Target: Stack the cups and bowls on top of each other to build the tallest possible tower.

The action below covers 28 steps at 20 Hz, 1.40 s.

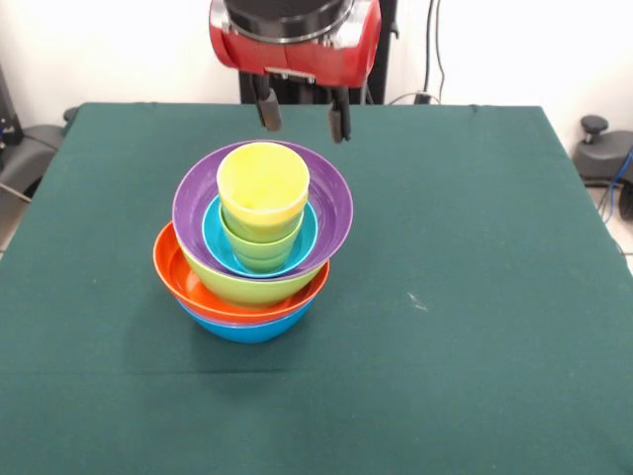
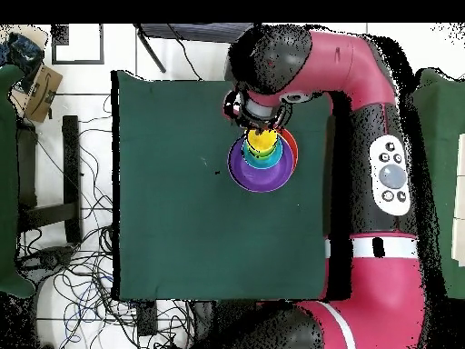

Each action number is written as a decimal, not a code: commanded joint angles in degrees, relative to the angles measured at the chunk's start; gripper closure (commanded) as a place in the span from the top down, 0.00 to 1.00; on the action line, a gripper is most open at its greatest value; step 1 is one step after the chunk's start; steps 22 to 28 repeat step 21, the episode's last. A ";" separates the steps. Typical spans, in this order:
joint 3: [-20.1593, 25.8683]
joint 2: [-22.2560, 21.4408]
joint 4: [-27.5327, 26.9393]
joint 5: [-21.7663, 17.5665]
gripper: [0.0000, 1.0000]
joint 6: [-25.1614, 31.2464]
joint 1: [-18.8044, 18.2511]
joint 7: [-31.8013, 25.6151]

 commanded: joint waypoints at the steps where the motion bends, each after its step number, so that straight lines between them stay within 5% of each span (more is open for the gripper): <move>1: -2.74 -2.63 10.39 -1.67 1.00 -9.41 -0.42 -2.75; 8: -2.82 -4.34 14.86 -1.76 1.00 -16.83 -0.60 -1.73; 14: -2.17 -5.92 18.94 -4.51 1.00 -32.45 -0.84 -2.23; 21: -3.98 -8.34 17.25 -3.23 1.00 -24.60 1.40 -4.69; 28: -3.98 -8.34 17.25 -3.23 1.00 -24.60 1.40 -4.69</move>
